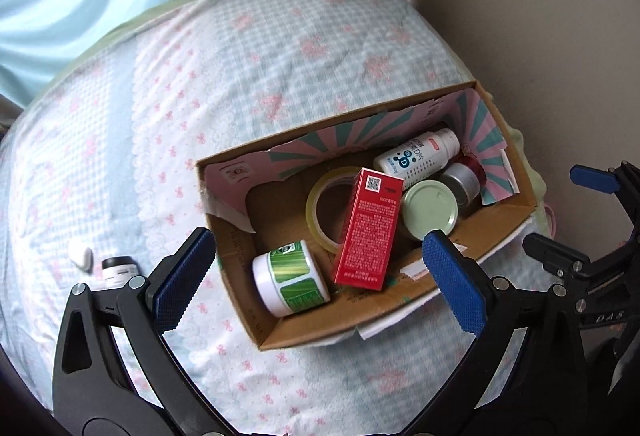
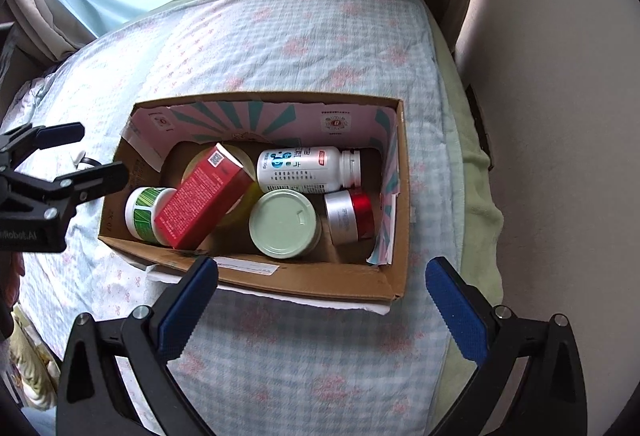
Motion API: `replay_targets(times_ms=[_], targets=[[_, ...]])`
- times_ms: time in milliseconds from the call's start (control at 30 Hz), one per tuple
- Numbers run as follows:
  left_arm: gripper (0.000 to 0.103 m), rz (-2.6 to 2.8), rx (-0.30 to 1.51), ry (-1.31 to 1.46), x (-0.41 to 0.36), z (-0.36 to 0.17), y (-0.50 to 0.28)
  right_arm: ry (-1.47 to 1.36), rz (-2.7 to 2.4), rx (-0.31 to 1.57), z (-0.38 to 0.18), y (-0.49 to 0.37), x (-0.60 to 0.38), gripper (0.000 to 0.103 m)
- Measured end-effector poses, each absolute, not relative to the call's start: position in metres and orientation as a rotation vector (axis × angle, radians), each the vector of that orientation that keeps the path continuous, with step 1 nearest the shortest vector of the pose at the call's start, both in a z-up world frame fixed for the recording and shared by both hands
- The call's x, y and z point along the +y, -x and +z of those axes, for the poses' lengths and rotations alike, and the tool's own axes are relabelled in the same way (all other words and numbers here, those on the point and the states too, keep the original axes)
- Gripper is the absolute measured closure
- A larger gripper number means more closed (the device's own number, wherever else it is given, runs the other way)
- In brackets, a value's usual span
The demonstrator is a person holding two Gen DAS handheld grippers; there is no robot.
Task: Organize rigid objects
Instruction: 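Withdraw both tools from the box toward the earbud case and mask jar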
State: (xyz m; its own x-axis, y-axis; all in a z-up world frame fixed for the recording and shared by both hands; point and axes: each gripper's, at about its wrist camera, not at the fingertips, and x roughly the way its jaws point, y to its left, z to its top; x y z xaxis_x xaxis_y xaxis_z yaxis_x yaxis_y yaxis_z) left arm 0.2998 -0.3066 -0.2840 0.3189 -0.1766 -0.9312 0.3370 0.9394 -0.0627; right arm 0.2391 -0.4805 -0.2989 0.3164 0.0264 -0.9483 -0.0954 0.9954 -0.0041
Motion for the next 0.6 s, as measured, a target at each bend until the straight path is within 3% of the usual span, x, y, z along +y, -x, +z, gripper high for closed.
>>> replay_targets(times_ms=[300,600], targets=[[0.000,-0.350,1.153,-0.121,-0.272,-0.243,-0.275,0.098,0.041,1.207,-0.254,-0.218,-0.456,0.000],[0.000,-0.345,1.073,-0.096,-0.165,-0.184,-0.239,0.038,-0.030,1.120,-0.178,-0.184,-0.381,0.000]])
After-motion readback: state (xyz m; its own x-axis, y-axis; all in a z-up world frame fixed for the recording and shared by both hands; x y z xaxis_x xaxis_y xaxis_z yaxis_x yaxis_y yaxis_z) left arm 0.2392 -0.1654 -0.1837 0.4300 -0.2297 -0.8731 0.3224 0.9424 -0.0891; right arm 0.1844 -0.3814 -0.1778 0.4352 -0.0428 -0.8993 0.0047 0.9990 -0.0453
